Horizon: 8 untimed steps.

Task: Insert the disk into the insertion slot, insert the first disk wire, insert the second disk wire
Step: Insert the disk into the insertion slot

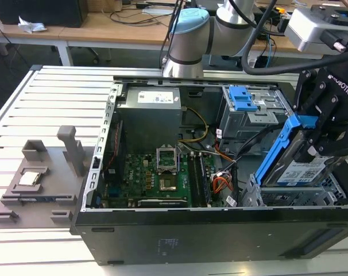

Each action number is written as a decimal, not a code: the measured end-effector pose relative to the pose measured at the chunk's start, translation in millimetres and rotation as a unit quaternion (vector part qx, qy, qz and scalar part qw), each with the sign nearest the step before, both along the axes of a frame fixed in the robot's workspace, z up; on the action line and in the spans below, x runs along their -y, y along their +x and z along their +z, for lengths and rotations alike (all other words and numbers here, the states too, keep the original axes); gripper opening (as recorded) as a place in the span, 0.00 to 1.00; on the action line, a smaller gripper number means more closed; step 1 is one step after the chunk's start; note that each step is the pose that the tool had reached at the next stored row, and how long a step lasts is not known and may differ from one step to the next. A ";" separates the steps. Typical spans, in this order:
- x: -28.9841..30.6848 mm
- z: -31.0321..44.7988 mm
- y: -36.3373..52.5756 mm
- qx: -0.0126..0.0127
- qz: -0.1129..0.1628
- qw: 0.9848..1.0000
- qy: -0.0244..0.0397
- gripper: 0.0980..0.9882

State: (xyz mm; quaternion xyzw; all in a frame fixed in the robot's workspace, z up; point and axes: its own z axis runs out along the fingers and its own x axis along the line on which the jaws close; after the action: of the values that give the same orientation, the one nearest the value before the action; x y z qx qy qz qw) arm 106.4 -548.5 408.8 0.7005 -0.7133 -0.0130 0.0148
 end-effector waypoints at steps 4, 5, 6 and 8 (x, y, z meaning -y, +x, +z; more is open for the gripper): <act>0.0 -4.3 0.0 0.000 0.000 1.000 0.000 0.30; 0.0 -5.3 0.0 0.000 0.000 1.000 0.000 0.30; 0.0 -6.0 0.0 0.000 0.000 1.000 0.000 0.30; 0.0 -7.5 0.0 0.000 0.000 1.000 0.000 0.30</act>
State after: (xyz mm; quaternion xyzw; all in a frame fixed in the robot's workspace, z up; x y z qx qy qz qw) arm 106.4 -548.5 401.3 0.7005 -0.7134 -0.0130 0.0148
